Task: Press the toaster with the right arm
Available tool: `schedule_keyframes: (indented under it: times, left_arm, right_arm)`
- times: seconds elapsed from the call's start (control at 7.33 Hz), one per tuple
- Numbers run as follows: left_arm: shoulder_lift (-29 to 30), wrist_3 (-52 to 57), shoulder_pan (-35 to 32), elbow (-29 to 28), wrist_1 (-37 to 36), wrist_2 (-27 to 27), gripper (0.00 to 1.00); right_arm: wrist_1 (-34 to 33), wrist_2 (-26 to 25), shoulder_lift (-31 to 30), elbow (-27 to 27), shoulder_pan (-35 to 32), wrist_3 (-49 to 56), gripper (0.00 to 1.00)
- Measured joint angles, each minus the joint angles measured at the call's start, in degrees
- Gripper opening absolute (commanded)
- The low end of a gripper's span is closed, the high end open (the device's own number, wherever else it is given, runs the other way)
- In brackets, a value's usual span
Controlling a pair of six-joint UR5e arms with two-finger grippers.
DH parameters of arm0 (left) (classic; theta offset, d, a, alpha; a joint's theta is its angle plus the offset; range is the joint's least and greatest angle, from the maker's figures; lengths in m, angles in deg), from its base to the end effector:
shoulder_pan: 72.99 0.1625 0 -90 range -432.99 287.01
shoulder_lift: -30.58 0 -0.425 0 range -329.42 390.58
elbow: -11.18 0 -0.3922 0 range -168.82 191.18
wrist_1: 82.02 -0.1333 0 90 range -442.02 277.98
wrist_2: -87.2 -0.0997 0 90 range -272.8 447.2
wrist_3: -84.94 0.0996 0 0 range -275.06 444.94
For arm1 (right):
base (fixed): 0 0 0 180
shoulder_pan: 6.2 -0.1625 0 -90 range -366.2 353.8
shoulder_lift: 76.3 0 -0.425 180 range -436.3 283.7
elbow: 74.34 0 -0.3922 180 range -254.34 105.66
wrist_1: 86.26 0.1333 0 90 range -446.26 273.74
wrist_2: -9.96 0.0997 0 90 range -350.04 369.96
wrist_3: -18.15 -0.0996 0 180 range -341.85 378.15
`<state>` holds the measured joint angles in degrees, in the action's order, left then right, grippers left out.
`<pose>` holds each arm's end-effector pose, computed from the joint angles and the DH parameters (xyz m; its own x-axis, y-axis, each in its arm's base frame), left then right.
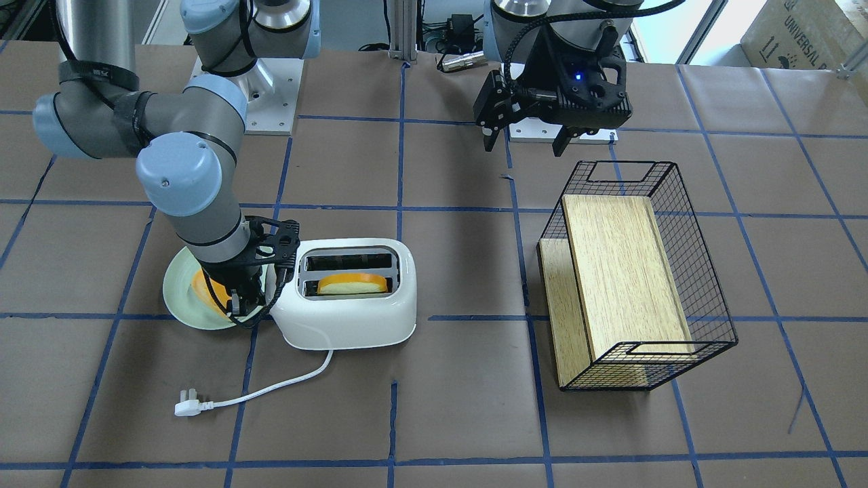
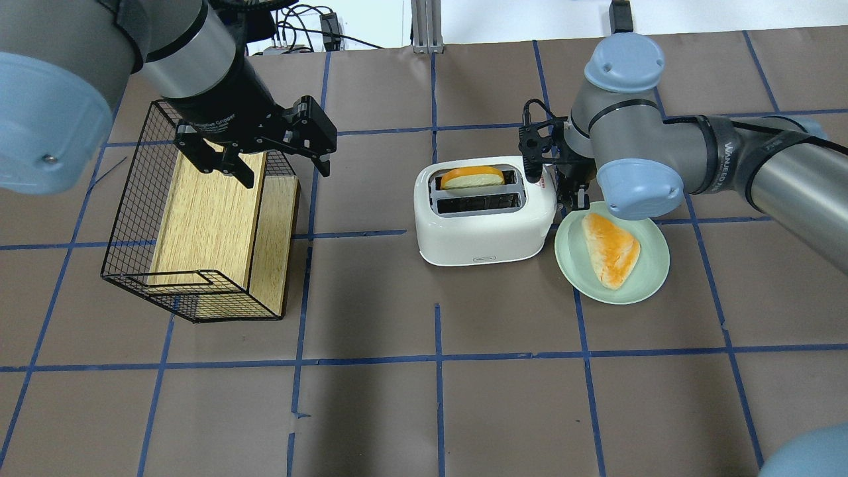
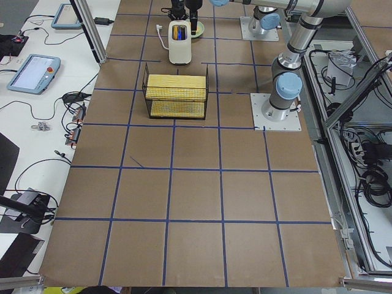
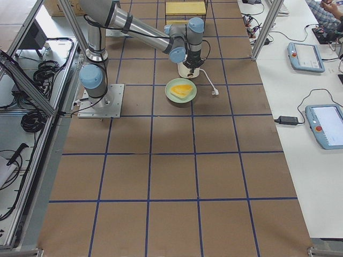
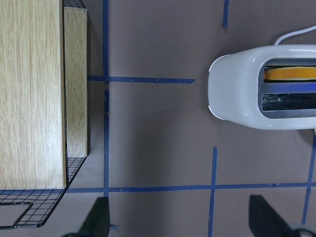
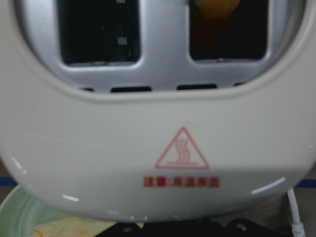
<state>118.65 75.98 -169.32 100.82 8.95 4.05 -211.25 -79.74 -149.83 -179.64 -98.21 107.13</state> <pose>-0.1972 -0.4606 0.5064 -0.9916 -0.0439 0.1214 -0.0448 0.9990 -0.0042 0.1533 -0.5540 0.2697 0.0172 -0.9983 0.0561 -0.9998 -0.0176 -0.0062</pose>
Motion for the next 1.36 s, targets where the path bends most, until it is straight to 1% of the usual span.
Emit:
schedule_keyframes:
  times: [0.27,0.55,0.68,1.09,1.36]
  left_arm:
    - [0.0,0.0,0.0,0.0,0.0,0.0,1.0]
    - [0.0,0.0,0.0,0.0,0.0,0.0,1.0]
    - [0.0,0.0,0.0,0.0,0.0,0.0,1.0]
    - [0.0,0.0,0.0,0.0,0.0,0.0,1.0]
    - [0.0,0.0,0.0,0.0,0.0,0.0,1.0]
  right_arm:
    - [1.9,-0.1,-2.5,0.6,-0.2,-3.9,0.06]
    - [6.9,-0.1,-5.0,2.8,-0.3,-7.1,0.06]
    - [10.0,0.2,-5.7,5.0,-0.3,-10.0,0.06]
    - [20.4,1.4,-7.9,12.2,-0.3,-24.4,0.07]
    - [23.1,1.2,-10.8,13.5,-0.3,-39.8,0.08]
